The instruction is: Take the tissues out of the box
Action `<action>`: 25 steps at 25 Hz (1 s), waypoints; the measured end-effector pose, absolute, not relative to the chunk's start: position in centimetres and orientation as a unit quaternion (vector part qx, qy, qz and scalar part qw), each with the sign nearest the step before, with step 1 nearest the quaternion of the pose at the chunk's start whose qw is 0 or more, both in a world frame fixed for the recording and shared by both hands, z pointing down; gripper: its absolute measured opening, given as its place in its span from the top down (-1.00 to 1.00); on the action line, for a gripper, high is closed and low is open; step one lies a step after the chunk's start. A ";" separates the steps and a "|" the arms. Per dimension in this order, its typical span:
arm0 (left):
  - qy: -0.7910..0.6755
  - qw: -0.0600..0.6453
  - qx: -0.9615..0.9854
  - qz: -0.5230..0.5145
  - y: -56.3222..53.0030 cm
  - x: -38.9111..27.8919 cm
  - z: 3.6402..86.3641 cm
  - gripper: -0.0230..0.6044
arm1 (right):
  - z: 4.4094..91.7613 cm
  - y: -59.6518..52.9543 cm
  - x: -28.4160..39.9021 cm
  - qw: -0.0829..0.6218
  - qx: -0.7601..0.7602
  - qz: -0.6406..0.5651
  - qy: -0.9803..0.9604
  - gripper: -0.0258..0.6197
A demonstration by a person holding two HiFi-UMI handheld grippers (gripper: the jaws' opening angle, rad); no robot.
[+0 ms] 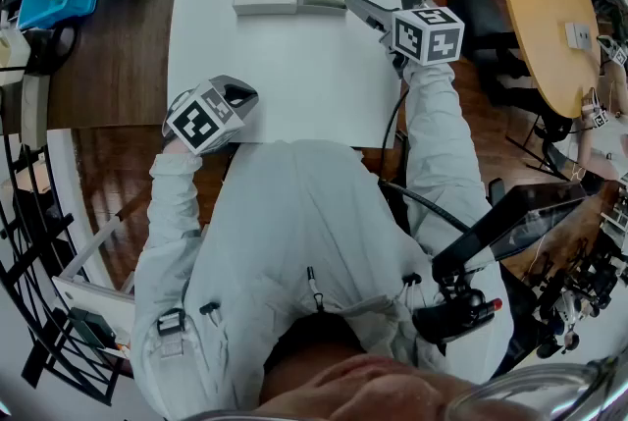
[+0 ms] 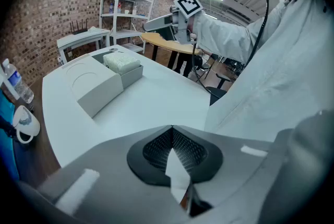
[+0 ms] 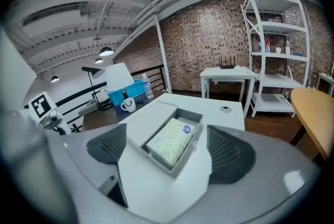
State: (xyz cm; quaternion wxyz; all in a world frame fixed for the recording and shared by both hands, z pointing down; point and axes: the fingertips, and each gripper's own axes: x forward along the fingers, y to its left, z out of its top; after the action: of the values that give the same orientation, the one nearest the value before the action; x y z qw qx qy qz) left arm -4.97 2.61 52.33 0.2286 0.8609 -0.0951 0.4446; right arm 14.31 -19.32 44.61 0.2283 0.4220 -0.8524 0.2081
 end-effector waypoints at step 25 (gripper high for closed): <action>-0.113 0.255 0.854 0.440 2.5 -8.5 52.9 0.88 | 57.5 -29.2 8.6 0.430 0.423 0.278 -0.748 -0.70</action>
State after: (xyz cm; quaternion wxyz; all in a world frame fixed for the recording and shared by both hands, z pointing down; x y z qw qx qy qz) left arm -8.48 2.45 52.90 0.2550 0.8536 -0.1130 0.4400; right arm 8.58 -29.20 57.50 0.4296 0.4226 -0.7480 0.2780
